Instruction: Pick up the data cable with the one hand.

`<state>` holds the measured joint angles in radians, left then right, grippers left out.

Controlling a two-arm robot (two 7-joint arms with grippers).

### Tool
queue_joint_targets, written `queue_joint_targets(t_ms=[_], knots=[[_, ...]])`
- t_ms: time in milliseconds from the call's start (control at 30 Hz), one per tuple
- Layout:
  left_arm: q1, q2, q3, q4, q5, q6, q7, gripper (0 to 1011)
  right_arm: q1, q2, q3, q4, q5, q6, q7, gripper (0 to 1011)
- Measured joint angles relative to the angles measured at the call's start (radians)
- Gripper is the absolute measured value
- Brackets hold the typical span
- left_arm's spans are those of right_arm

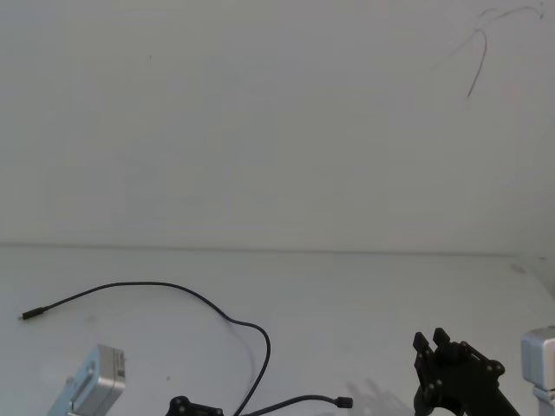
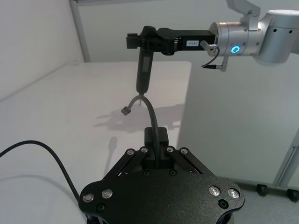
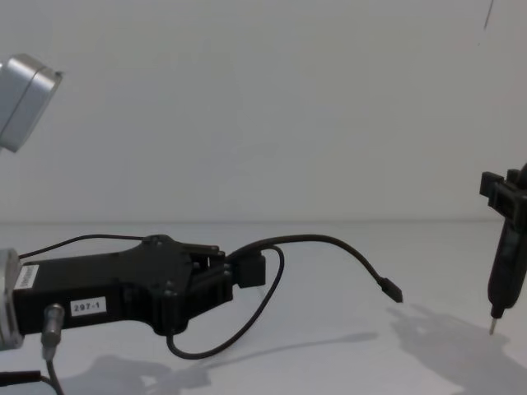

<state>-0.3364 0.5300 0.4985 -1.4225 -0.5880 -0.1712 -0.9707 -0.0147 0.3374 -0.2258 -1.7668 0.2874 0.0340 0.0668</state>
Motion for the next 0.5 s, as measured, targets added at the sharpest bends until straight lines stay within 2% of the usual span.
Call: queue_joint_targets(t_ms=[200,500], knots=[[0.0,-0.004,0.005,0.005,-0.011,-0.007,-0.011,40,-0.002,-0.002,0.003,0.0,0.002,0.0,0.003,251],[0.0,-0.008,0.01,0.01,-0.021,-0.013,-0.021,40,-0.012,-0.015,0.024,-0.007,0.061,0.002,0.04,251]])
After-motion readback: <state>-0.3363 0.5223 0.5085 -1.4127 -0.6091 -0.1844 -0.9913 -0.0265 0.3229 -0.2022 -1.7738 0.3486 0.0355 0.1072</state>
